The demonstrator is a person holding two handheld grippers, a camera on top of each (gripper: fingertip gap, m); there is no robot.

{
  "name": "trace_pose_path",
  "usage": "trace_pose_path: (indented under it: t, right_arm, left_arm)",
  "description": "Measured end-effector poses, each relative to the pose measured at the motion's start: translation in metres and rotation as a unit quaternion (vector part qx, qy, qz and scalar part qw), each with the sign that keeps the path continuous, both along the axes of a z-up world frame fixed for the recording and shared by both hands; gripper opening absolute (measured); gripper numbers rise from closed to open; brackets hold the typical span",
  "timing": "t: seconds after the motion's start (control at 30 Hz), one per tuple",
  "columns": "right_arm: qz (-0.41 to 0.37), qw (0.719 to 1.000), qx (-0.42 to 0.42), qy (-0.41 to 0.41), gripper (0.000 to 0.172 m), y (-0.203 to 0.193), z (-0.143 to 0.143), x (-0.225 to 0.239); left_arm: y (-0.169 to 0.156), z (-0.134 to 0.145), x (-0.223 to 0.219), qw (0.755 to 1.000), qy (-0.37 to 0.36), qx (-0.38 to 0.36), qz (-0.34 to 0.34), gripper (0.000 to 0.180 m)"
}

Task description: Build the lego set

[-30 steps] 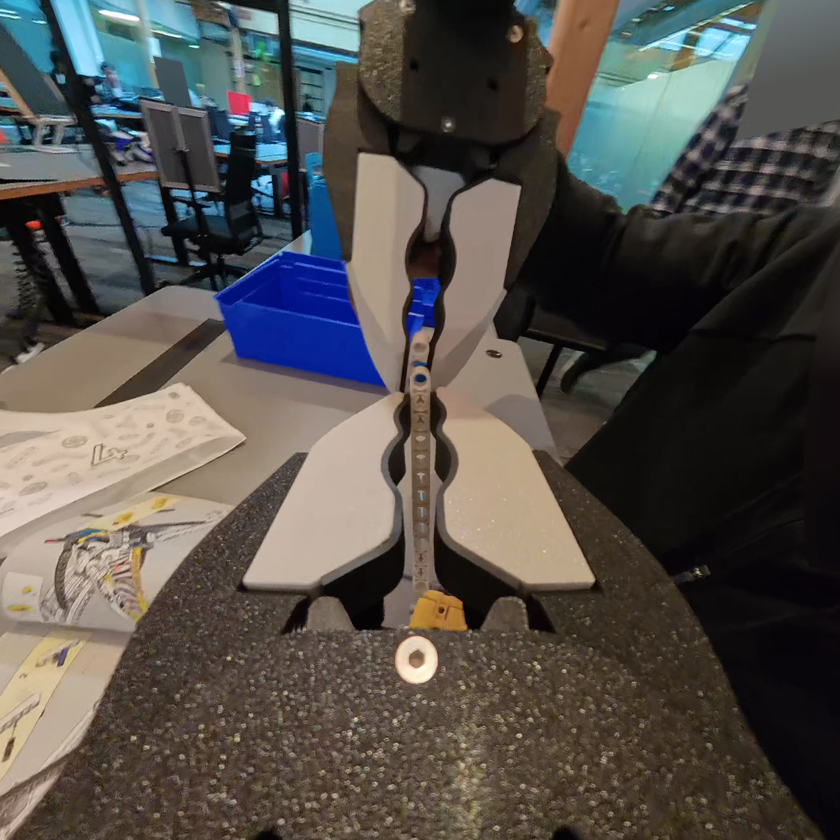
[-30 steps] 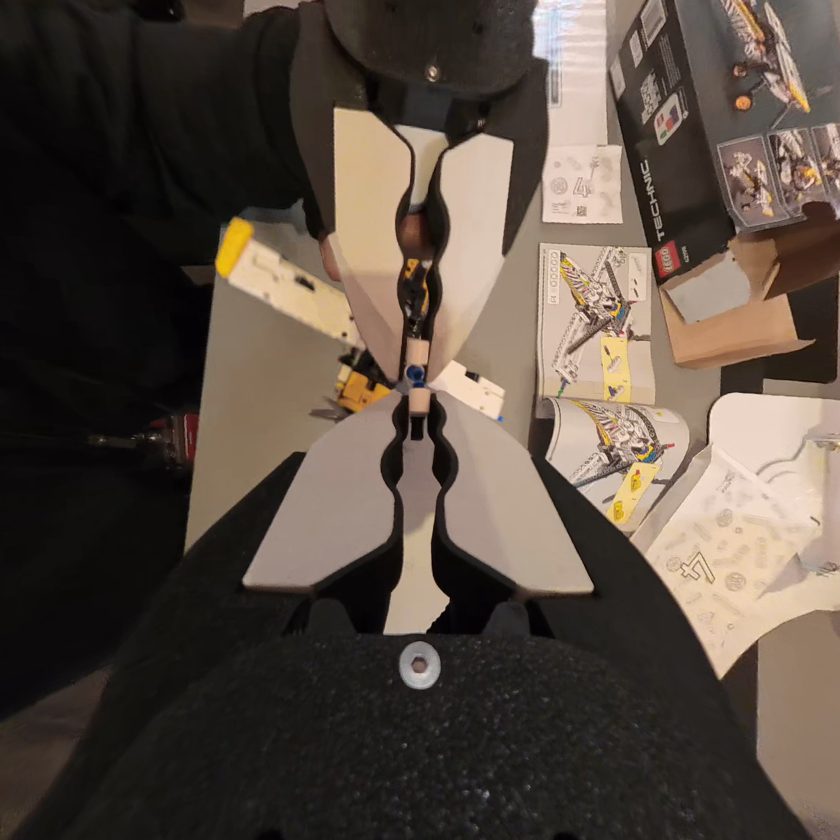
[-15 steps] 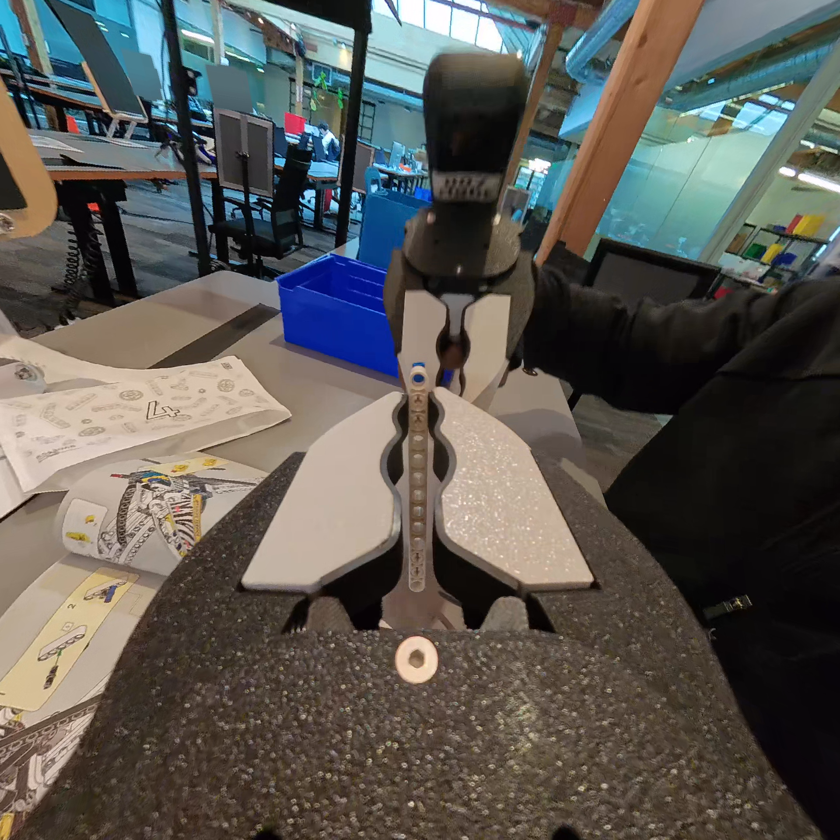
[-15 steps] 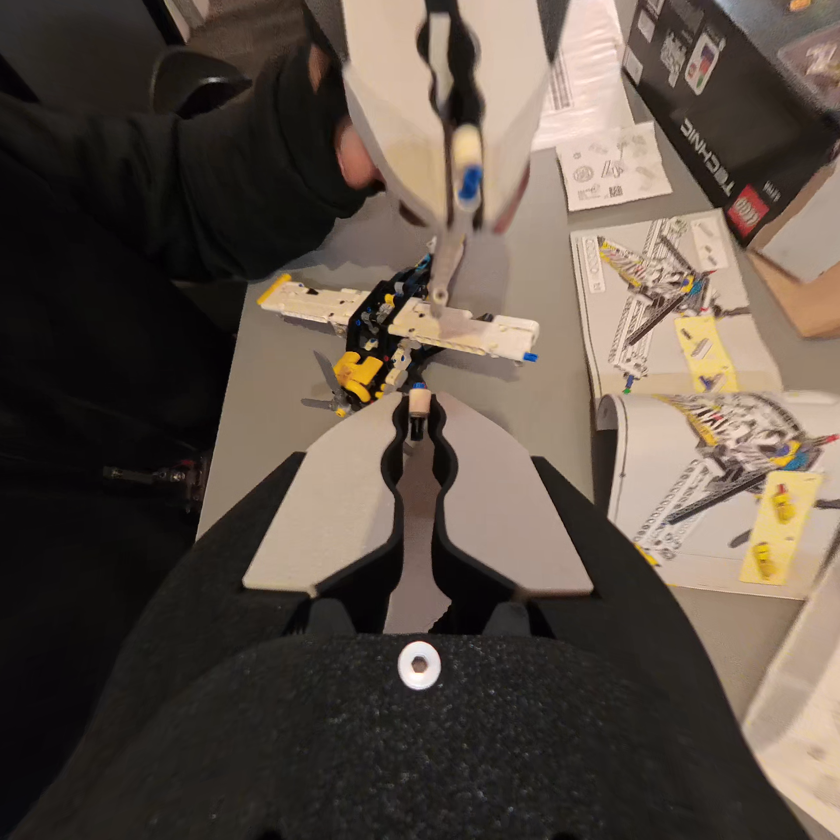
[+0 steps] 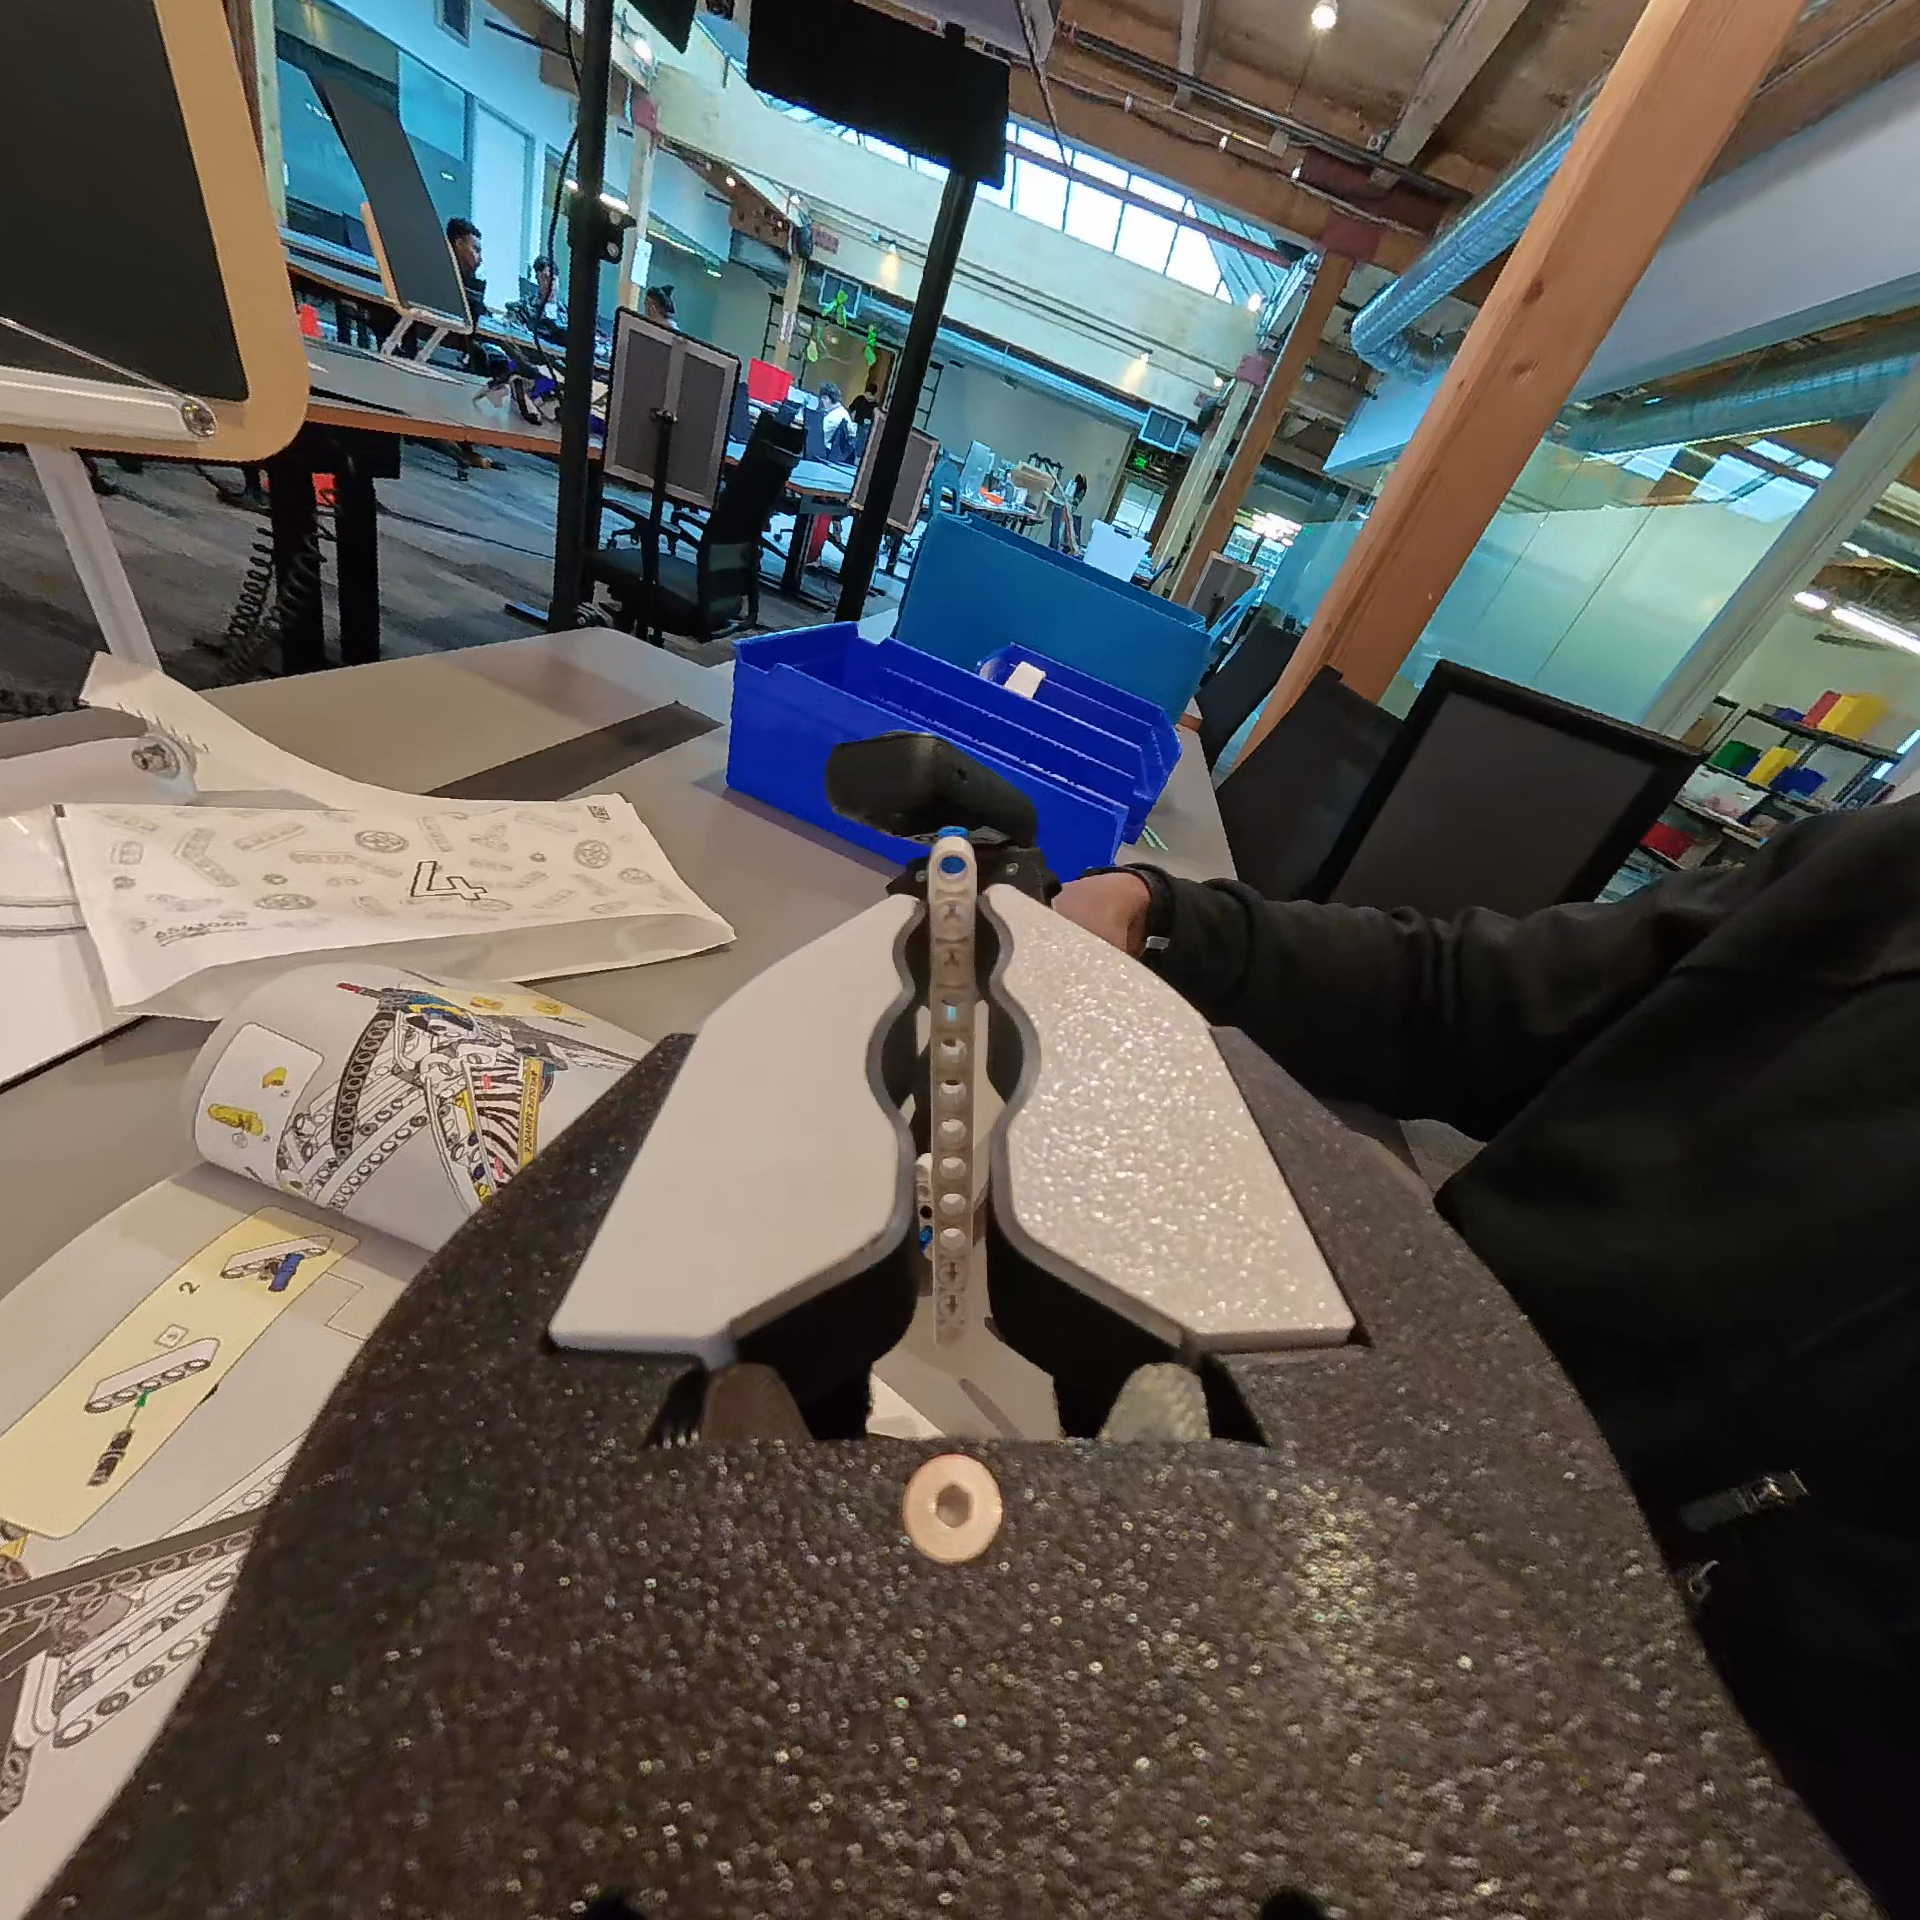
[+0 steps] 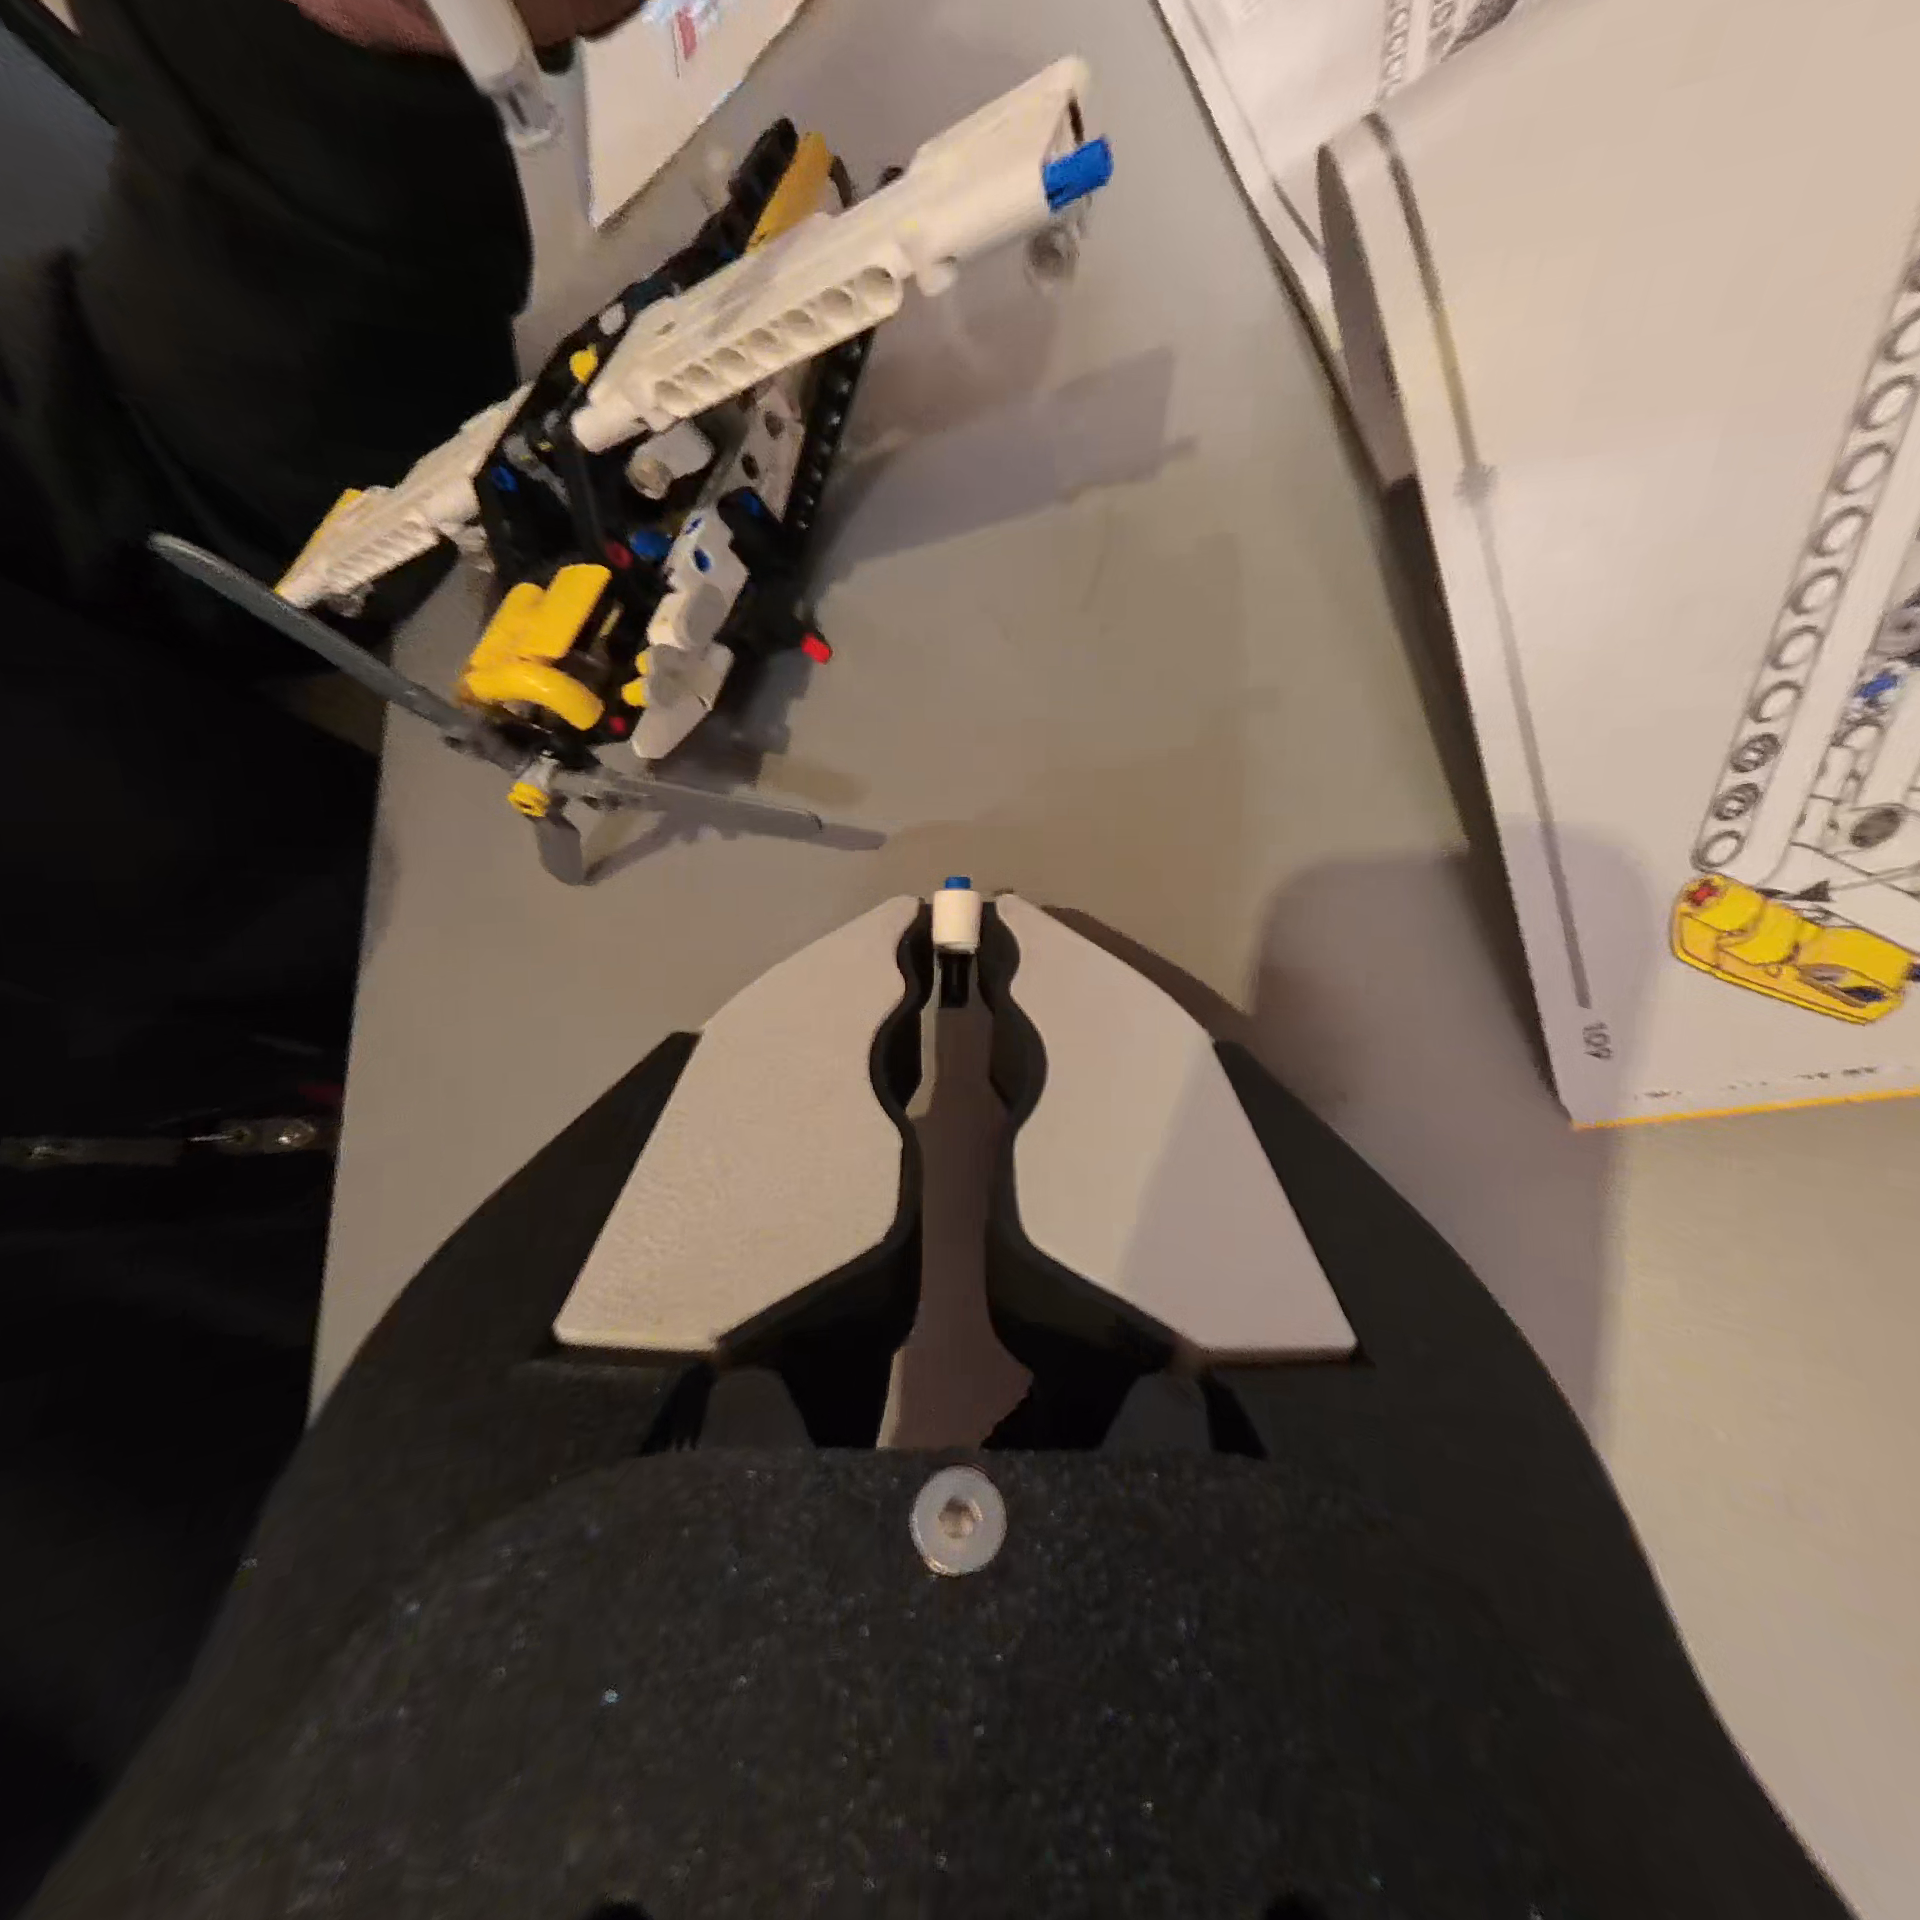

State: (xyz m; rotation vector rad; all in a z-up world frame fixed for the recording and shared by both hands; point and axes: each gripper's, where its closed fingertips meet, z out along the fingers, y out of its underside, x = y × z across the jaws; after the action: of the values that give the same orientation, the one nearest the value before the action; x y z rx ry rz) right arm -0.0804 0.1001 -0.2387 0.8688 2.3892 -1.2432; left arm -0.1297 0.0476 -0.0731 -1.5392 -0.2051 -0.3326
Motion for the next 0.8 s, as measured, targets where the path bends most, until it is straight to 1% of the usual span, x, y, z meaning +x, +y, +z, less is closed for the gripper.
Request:
trace_pose_path:
  t: [0.13, 0.17, 0.3, 0.37, 0.47, 0.53, 0.63, 0.73, 0.8]
  right_arm:
    - [0.000, 1.000, 0.006, 0.015, 0.008, 0.003, -0.002, 0.001]
    - [-0.001, 1.000, 0.006, 0.018, 0.012, 0.003, -0.002, 0.002]
    - [-0.006, 0.999, 0.004, 0.032, 0.018, 0.004, -0.001, 0.000]
    - [-0.009, 0.999, 0.006, 0.040, 0.024, 0.005, -0.001, -0.001]
    - [-0.013, 0.997, 0.015, 0.074, 0.029, 0.006, 0.003, -0.005]
    - [-0.020, 0.994, -0.021, 0.110, 0.028, 0.000, 0.021, -0.008]
    - [-0.033, 0.979, -0.115, 0.167, 0.024, -0.017, 0.063, -0.011]
    - [-0.030, 0.966, -0.176, 0.185, 0.026, -0.039, 0.093, -0.011]
    - [-0.011, 0.965, -0.189, 0.179, 0.029, -0.056, 0.100, -0.006]
  left_arm:
    - [0.001, -0.006, -0.004, 1.000, 0.000, -0.003, 0.012, 0.007]
    - [0.001, -0.007, -0.004, 1.000, -0.002, -0.001, 0.014, 0.007]
    - [-0.002, -0.011, -0.007, 1.000, -0.014, 0.006, 0.023, 0.007]
    - [-0.006, -0.010, -0.007, 0.999, -0.021, 0.020, 0.029, 0.007]
    - [-0.011, -0.007, -0.006, 0.998, -0.035, 0.039, 0.029, 0.007]
    - [-0.013, -0.005, -0.004, 0.998, -0.041, 0.048, 0.024, 0.007]
    - [-0.012, -0.004, 0.002, 0.997, -0.046, 0.054, 0.013, 0.007]
    - [-0.005, -0.005, 0.010, 0.997, -0.053, 0.054, -0.005, 0.007]
    - [-0.001, -0.005, 0.016, 0.997, -0.052, 0.055, -0.014, 0.007]
